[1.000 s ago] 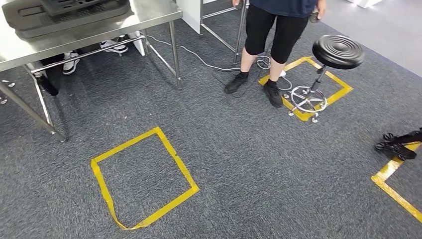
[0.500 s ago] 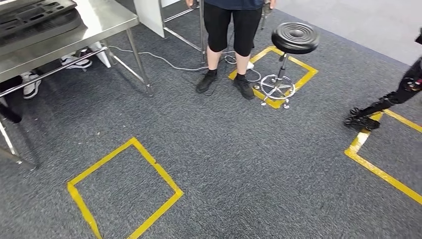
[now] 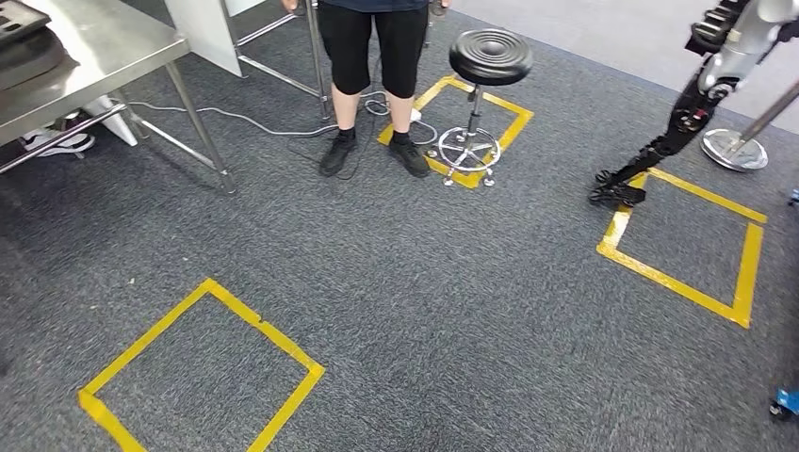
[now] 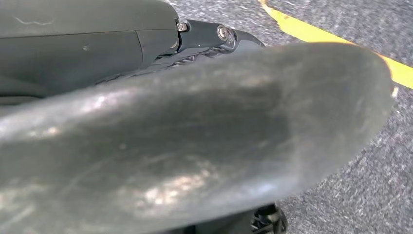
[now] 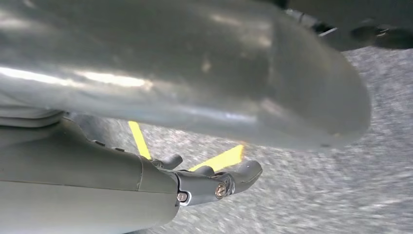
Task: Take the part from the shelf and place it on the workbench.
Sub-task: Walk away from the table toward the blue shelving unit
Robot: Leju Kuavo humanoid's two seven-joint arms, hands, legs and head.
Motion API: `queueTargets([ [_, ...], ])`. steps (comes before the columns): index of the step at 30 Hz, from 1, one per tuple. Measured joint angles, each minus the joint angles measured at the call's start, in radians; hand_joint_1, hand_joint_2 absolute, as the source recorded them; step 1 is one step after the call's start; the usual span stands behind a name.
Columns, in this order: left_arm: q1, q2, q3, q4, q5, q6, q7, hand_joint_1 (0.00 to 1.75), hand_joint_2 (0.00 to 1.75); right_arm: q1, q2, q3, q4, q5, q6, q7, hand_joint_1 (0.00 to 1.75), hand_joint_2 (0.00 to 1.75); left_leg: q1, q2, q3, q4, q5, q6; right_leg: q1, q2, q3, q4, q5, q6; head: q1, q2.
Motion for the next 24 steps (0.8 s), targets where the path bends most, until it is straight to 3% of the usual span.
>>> queueTargets([
  [2,-0.001,0.000,0.000,0.000,-0.003,0.000,0.000,0.00,0.00,-0.001,-0.001,0.000,0.000,0.002,0.000,0.002,0.00,0.00,-0.002,0.022,0.002,0.000,-0.002,-0.003,0.005,-0.039,0.079,-0.144,0.048,0.007,0.000,0.000],
  [4,-0.001,0.000,0.000,0.000,-0.005,0.000,-0.001,0.00,0.00,-0.006,-0.002,0.000,0.000,0.003,0.000,0.003,0.00,0.00,-0.005,0.045,0.008,0.000,-0.006,-0.012,0.014,-0.078,0.131,-0.245,0.080,-0.001,0.000,0.000],
  [5,-0.001,0.000,0.000,0.000,-0.006,0.000,-0.001,0.00,0.00,-0.008,-0.001,0.000,0.000,0.003,0.000,0.003,0.00,0.00,-0.006,0.055,0.012,-0.002,-0.008,-0.019,0.018,-0.083,0.134,-0.257,0.085,-0.009,0.000,0.000],
  [7,-0.002,-0.001,0.000,0.000,-0.006,0.000,-0.001,0.00,0.00,-0.007,-0.002,0.000,0.000,0.004,0.000,0.003,0.00,0.00,-0.004,0.072,0.021,-0.009,-0.009,-0.032,0.019,-0.059,0.136,-0.261,0.094,-0.024,0.000,0.000],
  [9,-0.003,-0.002,0.000,-0.001,-0.007,0.000,-0.001,0.00,0.00,-0.004,-0.002,0.000,0.000,0.003,0.000,0.004,0.00,0.00,-0.001,0.039,0.018,0.015,-0.031,-0.042,0.009,-0.035,0.145,-0.270,0.105,-0.035,-0.004,0.000],
  [11,-0.001,-0.001,0.002,-0.001,-0.007,0.000,-0.001,0.00,0.00,-0.005,-0.002,0.000,0.000,0.003,0.000,0.006,0.00,0.00,0.001,-0.019,-0.021,0.108,-0.088,-0.046,0.003,-0.011,0.150,-0.275,0.111,-0.044,-0.007,0.000],
  [13,0.005,-0.001,0.004,0.000,-0.007,0.000,-0.001,0.00,0.00,-0.007,-0.001,0.000,0.000,0.003,0.000,0.006,0.00,0.00,0.001,-0.045,-0.072,0.211,-0.131,-0.048,0.006,0.017,0.151,-0.274,0.111,-0.050,-0.007,0.000],
  [14,0.006,-0.001,0.004,0.000,-0.007,0.000,-0.001,0.00,0.00,-0.007,0.000,0.000,0.000,0.003,0.000,0.006,0.00,0.00,0.002,-0.051,-0.084,0.229,-0.126,-0.050,0.007,0.033,0.152,-0.273,0.111,-0.051,-0.007,0.000],
  [16,0.005,-0.001,0.004,0.000,-0.007,0.000,-0.001,0.00,0.00,-0.006,0.000,0.000,0.000,0.003,0.000,0.007,0.00,0.00,0.009,-0.062,-0.065,0.170,-0.068,-0.053,0.006,0.066,0.156,-0.271,0.110,-0.050,-0.007,0.000],
  [18,0.006,-0.001,0.004,0.001,-0.007,0.000,-0.001,0.00,0.00,-0.006,0.000,0.000,0.000,0.003,0.000,0.007,0.00,0.00,0.020,-0.111,-0.021,0.062,-0.012,-0.055,0.006,0.096,0.152,-0.262,0.106,-0.043,-0.007,0.000],
  [20,0.005,-0.001,0.004,0.002,-0.007,0.000,-0.001,0.00,0.00,-0.007,0.000,0.000,0.000,0.003,0.000,0.007,0.00,0.00,0.021,-0.150,-0.002,0.012,-0.001,-0.051,0.004,0.120,0.139,-0.255,0.104,-0.030,-0.007,0.000],
  [22,0.001,-0.001,0.004,0.001,-0.006,0.000,-0.001,0.00,0.00,-0.003,0.000,0.000,0.000,0.002,0.000,0.008,0.00,0.00,0.014,-0.135,-0.003,0.008,-0.001,-0.036,-0.002,0.141,0.125,-0.257,0.108,-0.015,-0.007,0.000],
  [23,0.000,0.000,0.004,0.000,-0.006,0.000,-0.001,0.00,0.00,-0.001,0.000,0.000,0.000,0.002,0.000,0.008,0.00,0.00,0.012,-0.122,-0.001,0.004,0.001,-0.027,-0.002,0.132,0.119,-0.253,0.107,-0.011,-0.007,0.000],
  [24,0.000,0.000,0.005,0.000,-0.006,0.000,-0.001,0.00,0.00,0.000,0.000,0.000,0.000,0.002,0.000,0.008,0.00,0.00,0.012,-0.109,0.001,-0.001,0.004,-0.018,0.000,0.108,0.106,-0.235,0.098,-0.010,-0.005,0.000],
])
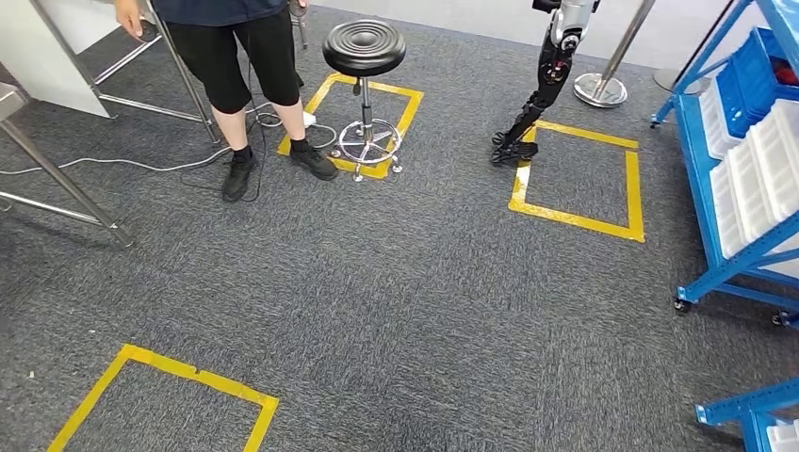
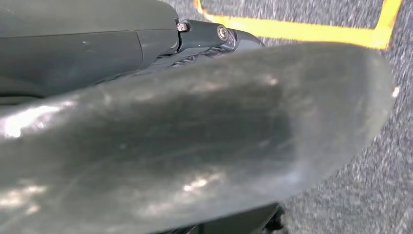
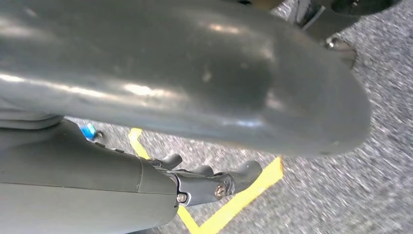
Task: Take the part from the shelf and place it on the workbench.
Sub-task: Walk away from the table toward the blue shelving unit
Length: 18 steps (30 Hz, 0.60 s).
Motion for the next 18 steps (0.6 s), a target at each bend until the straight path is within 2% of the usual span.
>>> queueTargets([
  [2,0.000,0.000,0.000,0.000,0.000,0.000,0.000,0.00,0.00,-0.003,0.001,0.000,0.000,0.001,0.000,0.000,0.00,0.00,-0.003,0.030,0.002,-0.006,0.001,0.014,0.005,-0.067,-0.052,0.100,-0.046,-0.008,0.003,0.000],
  [3,0.001,0.000,0.000,0.000,0.000,0.000,-0.001,0.00,0.00,-0.005,0.002,0.000,0.000,0.001,0.000,0.000,0.00,0.00,-0.006,0.047,0.002,-0.007,0.001,0.018,0.005,-0.088,-0.089,0.171,-0.075,-0.013,0.004,0.000],
  [4,0.002,0.000,0.001,0.000,0.000,0.000,-0.001,0.00,0.00,-0.007,0.003,0.000,0.000,0.002,0.000,0.000,0.00,0.00,-0.008,0.064,0.001,-0.007,0.000,0.019,0.004,-0.098,-0.122,0.234,-0.097,-0.014,0.005,0.000],
  [5,0.001,0.000,0.001,0.000,0.000,0.000,-0.001,0.00,0.00,-0.006,0.003,0.000,0.000,0.002,0.000,0.000,0.00,0.00,-0.010,0.080,0.002,-0.006,-0.001,0.020,0.003,-0.102,-0.140,0.268,-0.106,-0.010,0.005,0.000],
  [6,0.001,0.000,0.001,0.000,0.000,0.000,-0.001,0.00,0.00,-0.005,0.003,0.000,0.000,0.002,0.000,0.001,0.00,0.00,-0.011,0.094,0.002,-0.006,-0.002,0.020,0.002,-0.105,-0.136,0.260,-0.098,-0.004,0.005,0.000],
  [7,0.000,0.000,0.001,0.000,0.000,-0.001,-0.002,0.00,0.00,-0.004,0.003,0.000,0.000,0.002,0.000,0.001,0.00,0.00,-0.012,0.107,0.003,-0.006,-0.003,0.019,0.002,-0.112,-0.110,0.213,-0.079,0.005,0.005,0.000],
  [9,-0.001,0.000,0.001,0.000,0.001,-0.001,-0.002,0.00,0.00,-0.004,0.002,0.000,0.000,0.003,0.000,0.002,0.00,0.00,-0.014,0.128,0.007,-0.006,-0.007,0.013,0.004,-0.152,-0.027,0.067,-0.032,0.014,0.005,0.000],
  [10,0.000,0.000,0.002,0.000,0.001,-0.001,-0.003,0.00,0.00,-0.006,0.003,0.000,0.000,0.004,0.000,0.002,0.00,0.00,-0.017,0.137,0.010,-0.006,-0.010,0.007,0.007,-0.172,0.003,0.014,-0.016,0.012,0.004,0.000],
  [11,0.000,0.001,0.002,-0.001,0.001,-0.002,-0.004,0.00,0.00,-0.008,0.003,0.000,0.000,0.004,0.000,0.002,0.00,0.00,-0.019,0.146,0.014,-0.007,-0.013,0.000,0.010,-0.185,0.018,-0.014,-0.007,0.006,0.004,0.000],
  [12,-0.001,0.001,0.002,-0.001,0.001,-0.002,-0.004,0.00,0.00,-0.008,0.003,0.000,0.000,0.004,0.000,0.003,0.00,0.00,-0.019,0.156,0.019,-0.009,-0.016,-0.007,0.014,-0.186,0.019,-0.020,-0.003,-0.001,0.003,0.000],
  [13,-0.002,0.000,0.002,-0.001,0.001,-0.002,-0.005,0.00,0.00,-0.008,0.003,0.000,0.000,0.003,0.000,0.003,0.00,0.00,-0.018,0.166,0.026,-0.012,-0.018,-0.014,0.016,-0.172,0.019,-0.023,0.000,-0.009,0.003,0.000],
  [14,-0.004,0.000,0.002,-0.001,0.001,-0.002,-0.005,0.00,0.00,-0.006,0.003,0.000,0.000,0.003,0.000,0.003,0.00,0.00,-0.015,0.164,0.031,-0.012,-0.021,-0.020,0.011,-0.160,0.022,-0.027,0.004,-0.018,0.002,0.000],
  [16,-0.004,-0.001,0.003,-0.002,0.001,-0.002,-0.006,0.00,0.00,-0.004,0.002,0.000,0.000,0.003,0.000,0.003,0.00,0.00,-0.010,0.121,0.022,0.027,-0.054,-0.029,0.002,-0.138,0.035,-0.036,0.013,-0.034,-0.001,0.000],
  [17,-0.003,-0.001,0.003,-0.002,0.001,-0.002,-0.006,0.00,0.00,-0.003,0.002,0.000,0.000,0.002,0.000,0.004,0.00,0.00,-0.008,0.090,0.001,0.078,-0.085,-0.030,-0.002,-0.127,0.041,-0.038,0.016,-0.039,-0.003,0.000],
  [18,-0.001,-0.001,0.004,-0.002,0.001,-0.002,-0.006,0.00,0.00,-0.004,0.002,0.000,0.000,0.002,0.000,0.004,0.00,0.00,-0.008,0.067,-0.030,0.143,-0.120,-0.030,0.000,-0.116,0.043,-0.038,0.015,-0.043,-0.005,0.000],
])
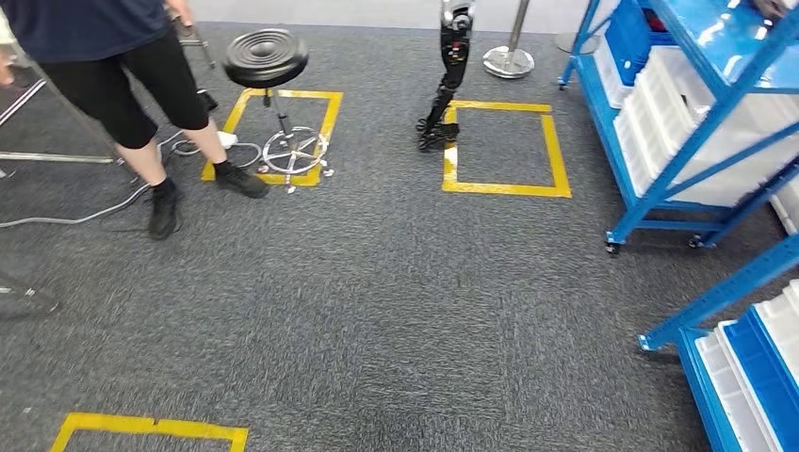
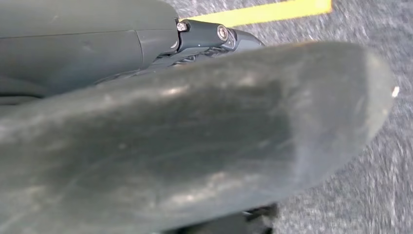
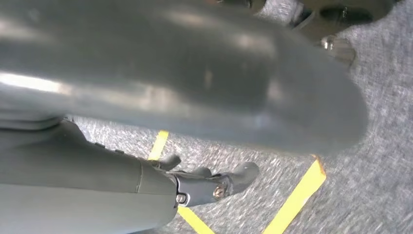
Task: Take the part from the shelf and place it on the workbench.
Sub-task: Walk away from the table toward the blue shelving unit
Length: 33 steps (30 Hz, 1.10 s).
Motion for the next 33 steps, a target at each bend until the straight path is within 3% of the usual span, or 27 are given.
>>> queueTargets([
  [1,0.002,0.000,0.000,0.000,0.000,0.000,0.000,0.00,0.00,-0.001,0.000,0.000,0.000,0.000,0.000,0.000,0.00,0.00,0.000,-0.010,-0.033,0.065,-0.027,-0.001,0.002,0.013,0.001,0.000,-0.001,-0.002,-0.001,0.000],
  [2,0.003,0.000,0.001,0.000,0.000,0.000,0.000,0.00,0.00,-0.001,0.001,0.000,0.000,0.000,0.000,0.000,0.00,0.00,0.000,-0.015,-0.059,0.108,-0.036,-0.001,0.004,0.029,0.002,0.001,-0.001,-0.003,-0.002,0.000],
  [3,0.004,0.000,0.001,0.000,0.000,0.000,0.000,0.00,0.00,-0.001,0.001,0.000,0.000,0.000,0.000,0.000,0.00,0.00,0.001,-0.016,-0.069,0.116,-0.023,-0.001,0.005,0.045,0.003,0.001,-0.002,-0.003,-0.002,0.000],
  [5,0.004,0.000,0.002,0.000,0.000,0.000,0.000,0.00,0.00,0.001,0.001,0.000,0.000,0.001,0.000,0.000,0.00,0.00,0.007,-0.026,-0.037,0.024,0.052,-0.003,0.004,0.079,0.008,0.005,-0.005,0.000,-0.002,0.000],
  [7,0.004,0.000,0.004,0.002,0.000,0.000,0.001,0.00,0.00,0.001,0.000,0.000,0.000,0.002,0.001,0.000,0.00,0.00,0.013,-0.060,0.011,-0.090,0.106,-0.005,0.004,0.105,0.006,0.015,-0.013,0.011,-0.002,0.000],
  [9,0.001,0.000,0.004,0.002,0.000,-0.001,0.001,0.00,0.00,0.002,-0.001,0.000,0.000,0.002,0.001,0.000,0.00,0.00,0.009,-0.075,0.025,-0.126,0.112,0.004,0.005,0.121,-0.005,0.020,-0.016,0.023,-0.002,0.000],
  [10,-0.001,0.000,0.004,0.002,0.000,-0.001,0.001,0.00,0.00,0.004,-0.001,0.000,0.000,0.003,0.001,0.001,0.00,0.00,0.005,-0.065,0.025,-0.128,0.114,0.013,0.003,0.127,-0.011,0.018,-0.015,0.027,-0.003,0.000],
  [11,-0.002,0.000,0.005,0.002,-0.001,-0.001,0.002,0.00,0.00,0.006,-0.002,0.000,0.000,0.003,0.002,0.001,0.00,0.00,0.003,-0.056,0.025,-0.130,0.116,0.022,0.001,0.128,-0.016,0.018,-0.015,0.032,-0.002,0.000],
  [13,-0.003,0.000,0.005,0.001,-0.001,-0.001,0.001,0.00,0.00,0.008,-0.002,0.000,0.001,0.003,0.004,0.002,0.00,0.00,0.002,-0.037,0.026,-0.135,0.120,0.040,0.003,0.090,-0.037,0.054,-0.034,0.033,0.000,0.000],
  [15,0.000,0.000,0.005,0.001,-0.002,0.001,0.001,0.00,0.00,0.006,-0.003,0.000,0.001,0.003,0.008,0.002,0.00,0.00,-0.002,-0.012,0.026,-0.137,0.119,0.052,0.006,0.034,-0.099,0.175,-0.088,0.023,0.004,0.000],
  [17,0.002,0.000,0.005,0.001,-0.004,0.002,0.001,0.00,0.00,0.005,-0.003,0.000,0.001,0.003,0.011,0.002,0.00,0.00,-0.008,0.017,0.025,-0.137,0.117,0.055,0.006,0.015,-0.168,0.303,-0.134,0.020,0.006,0.000],
  [18,0.002,0.000,0.005,0.001,-0.005,0.002,0.001,0.00,0.00,0.006,-0.004,0.000,0.001,0.003,0.013,0.001,0.00,0.00,-0.009,0.030,0.025,-0.137,0.116,0.056,0.006,0.013,-0.178,0.321,-0.135,0.025,0.006,0.000],
  [19,0.002,0.000,0.005,0.001,-0.007,0.002,0.000,0.00,0.00,0.007,-0.005,0.000,0.001,0.003,0.014,0.000,0.00,0.00,-0.010,0.043,0.026,-0.137,0.115,0.056,0.006,0.009,-0.166,0.295,-0.120,0.032,0.006,0.000],
  [20,0.001,-0.001,0.005,0.001,-0.008,0.002,-0.001,0.00,0.00,0.009,-0.006,0.000,0.001,0.003,0.014,-0.002,0.00,0.00,-0.010,0.054,0.027,-0.137,0.113,0.055,0.006,-0.002,-0.131,0.229,-0.094,0.040,0.006,0.000],
  [21,0.001,-0.001,0.005,0.001,-0.010,0.002,-0.003,0.00,0.00,0.009,-0.008,0.000,0.001,0.003,0.015,-0.004,0.00,0.00,-0.011,0.065,0.029,-0.137,0.112,0.053,0.008,-0.029,-0.088,0.149,-0.067,0.043,0.007,0.000],
  [23,0.002,-0.002,0.005,0.001,-0.013,0.002,-0.007,0.00,0.00,0.005,-0.010,0.000,0.001,0.004,0.015,-0.007,0.00,0.00,-0.015,0.085,0.037,-0.137,0.105,0.042,0.014,-0.080,-0.032,0.040,-0.032,0.040,0.006,0.000],
  [24,0.003,-0.003,0.005,0.001,-0.014,0.002,-0.009,0.00,0.00,0.003,-0.010,0.000,0.001,0.005,0.015,-0.007,0.00,0.00,-0.016,0.096,0.042,-0.139,0.102,0.035,0.018,-0.091,-0.025,0.024,-0.026,0.034,0.006,0.000],
  [26,0.002,-0.004,0.005,0.001,-0.018,0.002,-0.012,0.00,0.00,0.003,-0.011,0.000,0.001,0.005,0.015,-0.007,0.00,0.00,-0.014,0.120,0.054,-0.146,0.098,0.022,0.023,-0.067,-0.023,0.021,-0.019,0.022,0.005,0.000],
  [27,0.000,-0.005,0.005,0.001,-0.020,0.002,-0.014,0.00,0.00,0.004,-0.011,0.000,0.001,0.005,0.015,-0.008,0.00,0.00,-0.011,0.115,0.058,-0.143,0.092,0.016,0.019,-0.053,-0.017,0.015,-0.014,0.015,0.004,0.000],
  [29,0.000,-0.006,0.005,0.000,-0.023,0.002,-0.018,0.00,0.00,0.006,-0.011,0.000,0.001,0.005,0.015,-0.008,0.00,0.00,-0.006,0.062,0.042,-0.086,0.051,0.008,0.008,-0.025,-0.003,0.006,-0.004,0.002,0.000,0.000],
  [31,0.003,-0.006,0.005,0.000,-0.025,0.002,-0.020,0.00,0.00,0.006,-0.011,0.000,0.001,0.005,0.015,-0.009,0.00,0.00,-0.002,0.001,-0.015,0.039,-0.016,0.006,0.005,0.003,-0.002,0.005,-0.003,-0.006,-0.003,0.000],
  [32,0.004,-0.006,0.005,0.001,-0.025,0.002,-0.020,0.00,0.00,0.005,-0.010,0.000,0.001,0.006,0.015,-0.010,0.00,0.00,-0.003,-0.011,-0.046,0.096,-0.036,0.005,0.007,0.020,-0.001,0.005,-0.004,-0.007,-0.003,0.000],
  [33,0.005,-0.006,0.005,0.001,-0.025,0.002,-0.021,0.00,0.00,0.005,-0.009,0.000,0.001,0.006,0.015,-0.010,0.00,0.00,-0.003,-0.015,-0.065,0.122,-0.036,0.005,0.008,0.037,0.000,0.006,-0.004,-0.008,-0.003,0.000],
])
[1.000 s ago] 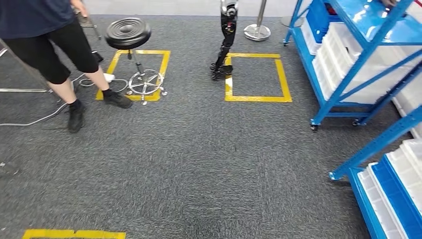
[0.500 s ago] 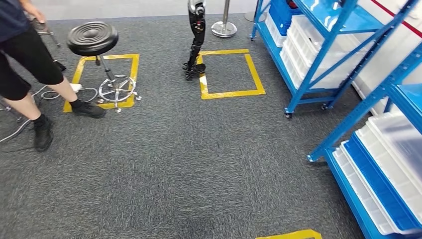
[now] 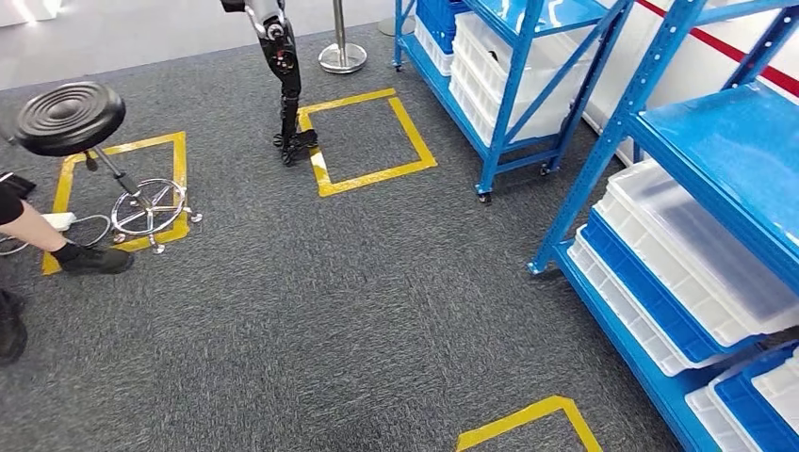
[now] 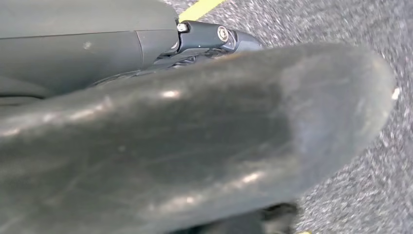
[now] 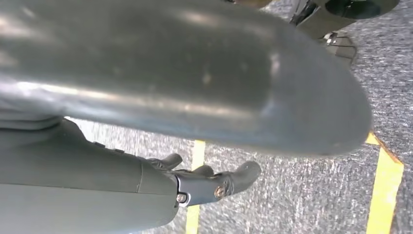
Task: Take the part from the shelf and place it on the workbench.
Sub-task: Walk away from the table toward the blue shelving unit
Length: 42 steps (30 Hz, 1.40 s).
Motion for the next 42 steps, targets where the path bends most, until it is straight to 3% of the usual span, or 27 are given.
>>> queueTargets([
  [1,0.001,0.000,0.000,0.000,0.000,0.000,0.000,0.00,0.00,0.001,0.001,0.000,0.000,0.000,0.000,0.000,0.00,0.00,0.000,-0.002,-0.001,-0.011,0.022,0.001,0.001,0.018,0.002,0.000,0.000,0.000,0.000,0.000],
  [2,0.001,0.000,0.000,0.000,-0.001,0.000,0.000,0.00,0.00,0.002,0.001,0.000,0.000,0.001,0.000,0.000,0.00,0.00,0.002,-0.007,0.015,-0.059,0.062,0.001,0.000,0.035,0.006,0.001,-0.002,0.001,0.000,0.000],
  [4,0.001,0.000,0.000,0.001,-0.001,0.000,-0.001,0.00,0.00,0.002,0.001,0.000,0.000,0.001,0.000,0.000,0.00,0.00,0.007,-0.043,0.069,-0.192,0.135,0.001,0.001,0.063,0.007,0.006,-0.006,0.007,0.000,0.000],
  [6,-0.001,0.000,0.000,0.001,-0.001,0.000,-0.002,0.00,0.00,0.002,0.001,0.000,0.000,0.002,0.000,0.000,0.00,0.00,0.008,-0.069,0.094,-0.257,0.157,0.005,0.002,0.083,-0.001,0.009,-0.008,0.018,0.000,0.000],
  [8,-0.004,0.000,0.000,0.001,-0.002,0.000,-0.003,0.00,0.00,0.005,0.001,0.000,0.000,0.002,0.000,0.000,0.00,0.00,0.002,-0.055,0.093,-0.261,0.158,0.017,-0.001,0.099,-0.012,0.006,-0.005,0.030,0.001,0.000],
  [9,-0.005,0.001,0.000,0.001,-0.002,0.000,-0.003,0.00,0.00,0.006,0.000,0.000,0.000,0.002,0.000,0.000,0.00,0.00,0.001,-0.045,0.094,-0.264,0.160,0.024,-0.003,0.090,-0.017,0.009,-0.007,0.034,0.001,0.000],
  [11,-0.005,0.001,0.000,0.001,-0.002,0.000,-0.004,0.00,0.00,0.007,0.000,0.000,0.000,0.002,0.000,-0.001,0.00,0.00,0.001,-0.022,0.096,-0.271,0.164,0.039,-0.002,0.038,-0.046,0.061,-0.033,0.034,0.005,0.000],
  [13,-0.003,0.001,0.000,0.000,-0.002,0.000,-0.004,0.00,0.00,0.003,0.001,0.000,0.000,0.002,0.000,-0.001,0.00,0.00,-0.002,0.005,0.095,-0.274,0.164,0.048,-0.001,-0.014,-0.113,0.190,-0.091,0.028,0.009,0.000],
  [15,-0.001,0.001,0.000,0.000,-0.003,0.000,-0.006,0.00,0.00,0.002,0.002,0.000,0.000,0.003,0.000,-0.003,0.00,0.00,-0.005,0.034,0.094,-0.274,0.162,0.050,-0.002,-0.024,-0.171,0.301,-0.128,0.031,0.010,0.000],
  [16,-0.002,0.001,0.000,0.000,-0.005,0.000,-0.006,0.00,0.00,0.002,0.002,0.000,0.000,0.004,0.000,-0.003,0.00,0.00,-0.006,0.048,0.095,-0.274,0.161,0.050,-0.002,-0.026,-0.173,0.304,-0.124,0.038,0.010,0.000],
  [18,-0.003,0.001,0.000,0.000,-0.011,-0.003,-0.007,0.00,0.00,0.003,0.002,0.000,0.000,0.005,0.000,-0.004,0.00,0.00,-0.006,0.071,0.097,-0.274,0.158,0.048,-0.001,-0.048,-0.110,0.186,-0.078,0.054,0.011,0.000],
  [20,-0.003,0.001,0.000,0.000,-0.021,-0.006,-0.004,0.00,0.00,-0.001,0.004,0.000,0.000,0.005,0.000,-0.002,0.00,0.00,-0.012,0.091,0.104,-0.273,0.152,0.039,0.005,-0.102,-0.035,0.051,-0.034,0.053,0.010,0.000],
  [21,-0.003,0.002,0.000,0.000,-0.026,-0.007,-0.002,0.00,0.00,-0.004,0.006,0.000,0.000,0.006,0.001,-0.002,0.00,0.00,-0.014,0.102,0.108,-0.274,0.149,0.033,0.008,-0.119,-0.018,0.018,-0.024,0.047,0.010,0.000],
  [22,-0.004,0.002,0.000,0.000,-0.028,-0.007,0.000,0.00,0.00,-0.007,0.008,0.000,0.000,0.006,0.003,0.000,0.00,0.00,-0.016,0.113,0.114,-0.275,0.145,0.026,0.012,-0.122,-0.016,0.010,-0.019,0.039,0.009,0.000],
  [24,-0.007,0.002,-0.001,0.000,-0.034,-0.006,-0.001,0.00,0.00,-0.009,0.012,0.000,0.000,0.006,0.008,0.003,0.00,0.00,-0.012,0.131,0.126,-0.278,0.139,0.012,0.010,-0.092,-0.014,0.005,-0.012,0.025,0.009,0.000],
  [26,-0.009,0.002,-0.001,-0.001,-0.039,-0.005,-0.009,0.00,0.00,-0.009,0.017,0.000,0.000,0.002,0.013,0.009,0.00,0.00,-0.007,0.093,0.120,-0.242,0.109,0.002,0.000,-0.066,-0.002,-0.001,-0.006,0.013,0.006,0.000],
  [28,-0.008,0.002,-0.001,-0.002,-0.046,-0.004,-0.020,0.00,0.00,-0.012,0.025,-0.001,0.000,-0.005,0.017,0.015,0.00,0.00,-0.004,0.027,0.071,-0.130,0.045,-0.003,-0.003,-0.041,0.003,-0.002,-0.004,0.004,0.002,0.000],
  [30,-0.006,0.002,-0.003,-0.001,-0.055,-0.005,-0.031,0.00,0.00,-0.014,0.036,-0.001,0.000,-0.011,0.017,0.019,0.00,0.00,-0.004,0.002,0.009,-0.014,0.002,-0.005,0.000,-0.009,0.005,-0.002,-0.005,0.000,0.001,0.000],
  [31,-0.005,0.002,-0.006,-0.001,-0.060,-0.005,-0.036,0.00,0.00,-0.014,0.042,-0.002,0.000,-0.014,0.018,0.020,0.00,0.00,-0.004,-0.001,-0.005,-0.001,0.012,-0.004,0.001,0.008,0.006,-0.001,-0.005,-0.001,0.001,0.000],
  [32,-0.005,0.002,-0.009,-0.001,-0.065,-0.005,-0.042,0.00,0.00,-0.014,0.046,-0.004,0.000,-0.016,0.018,0.020,0.00,0.00,-0.003,-0.003,0.000,-0.026,0.041,-0.003,0.001,0.025,0.009,0.000,-0.006,-0.001,0.001,0.000],
  [33,-0.006,0.002,-0.012,-0.001,-0.070,-0.005,-0.047,0.00,0.00,-0.015,0.049,-0.005,0.000,-0.017,0.018,0.019,0.00,0.00,-0.002,-0.011,0.023,-0.086,0.085,-0.002,0.001,0.041,0.012,0.000,-0.007,0.000,0.001,0.000],
  [35,-0.007,0.003,-0.017,-0.001,-0.080,-0.005,-0.053,0.00,0.00,-0.017,0.055,-0.010,0.000,-0.017,0.021,0.015,0.00,0.00,0.005,-0.054,0.076,-0.215,0.151,0.000,0.002,0.069,0.014,0.003,-0.011,0.005,0.001,0.000],
  [37,-0.010,0.003,-0.021,0.000,-0.087,-0.005,-0.057,0.00,0.00,-0.019,0.060,-0.015,0.000,-0.016,0.024,0.007,0.00,0.00,0.006,-0.080,0.096,-0.266,0.164,0.004,0.003,0.089,0.006,0.004,-0.012,0.016,0.002,0.000],
  [39,-0.014,0.002,-0.026,0.000,-0.091,-0.004,-0.060,0.00,0.00,-0.019,0.064,-0.017,0.000,-0.014,0.027,0.000,0.00,0.00,0.001,-0.060,0.095,-0.272,0.167,0.016,0.000,0.103,-0.006,0.001,-0.009,0.028,0.002,0.000],
  [40,-0.016,0.002,-0.029,0.000,-0.091,-0.002,-0.062,0.00,0.00,-0.019,0.065,-0.017,0.000,-0.013,0.027,-0.002,0.00,0.00,0.001,-0.049,0.097,-0.276,0.170,0.024,0.001,0.089,-0.013,0.008,-0.013,0.032,0.003,0.000],
  [42,-0.018,0.001,-0.033,0.000,-0.092,0.000,-0.064,0.00,0.00,-0.021,0.066,-0.017,0.000,-0.010,0.027,-0.004,0.00,0.00,0.002,-0.025,0.098,-0.284,0.174,0.038,0.004,0.031,-0.050,0.074,-0.047,0.031,0.006,0.000],
])
